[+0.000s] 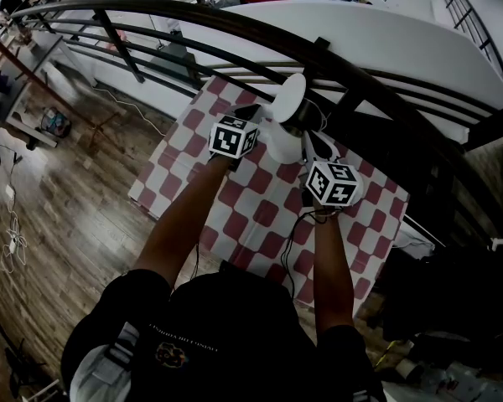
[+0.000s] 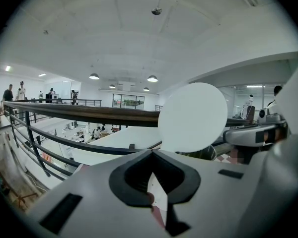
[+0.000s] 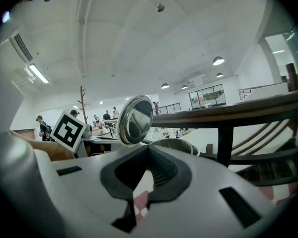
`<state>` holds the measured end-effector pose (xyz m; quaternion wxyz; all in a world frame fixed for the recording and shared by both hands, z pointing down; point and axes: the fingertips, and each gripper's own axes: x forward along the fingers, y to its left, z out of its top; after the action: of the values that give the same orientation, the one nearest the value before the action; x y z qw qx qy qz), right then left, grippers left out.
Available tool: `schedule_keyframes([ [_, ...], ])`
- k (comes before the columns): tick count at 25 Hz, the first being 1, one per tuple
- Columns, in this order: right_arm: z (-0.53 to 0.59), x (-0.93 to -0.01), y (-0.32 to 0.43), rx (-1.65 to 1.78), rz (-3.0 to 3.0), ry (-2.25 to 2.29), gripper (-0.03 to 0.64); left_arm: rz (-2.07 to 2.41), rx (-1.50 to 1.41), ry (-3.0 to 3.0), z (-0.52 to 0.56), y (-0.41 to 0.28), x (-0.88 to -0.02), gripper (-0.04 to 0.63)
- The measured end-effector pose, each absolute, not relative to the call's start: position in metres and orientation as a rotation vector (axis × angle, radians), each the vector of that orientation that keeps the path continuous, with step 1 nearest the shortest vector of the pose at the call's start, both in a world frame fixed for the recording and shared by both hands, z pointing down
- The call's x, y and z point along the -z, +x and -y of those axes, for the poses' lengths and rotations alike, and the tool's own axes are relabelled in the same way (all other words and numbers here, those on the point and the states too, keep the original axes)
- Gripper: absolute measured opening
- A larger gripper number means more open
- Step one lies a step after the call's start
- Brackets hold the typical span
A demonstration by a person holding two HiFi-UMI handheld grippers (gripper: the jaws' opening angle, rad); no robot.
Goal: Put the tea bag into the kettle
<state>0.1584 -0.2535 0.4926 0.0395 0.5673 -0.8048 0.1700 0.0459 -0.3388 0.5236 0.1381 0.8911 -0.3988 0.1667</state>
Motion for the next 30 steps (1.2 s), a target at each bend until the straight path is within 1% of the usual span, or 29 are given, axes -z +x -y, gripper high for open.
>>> schedule_keyframes([
  [18,0.243,-0.504,0.179,-0.561,2.419,1.771,0.011,1.179,-0.495,2.586,0.338,0.045,-0.52,-0.002],
  [23,0.235,-0.508,0.186,-0.566,2.402,1.785,0.011,1.118,-0.399,2.552,0.323,0.045,-0.52,-0.002],
  [30,0.218,-0.514,0.198,-0.572,2.361,1.814,0.011,0.96,-0.553,2.622,0.272,0.064,-0.55,-0.002],
])
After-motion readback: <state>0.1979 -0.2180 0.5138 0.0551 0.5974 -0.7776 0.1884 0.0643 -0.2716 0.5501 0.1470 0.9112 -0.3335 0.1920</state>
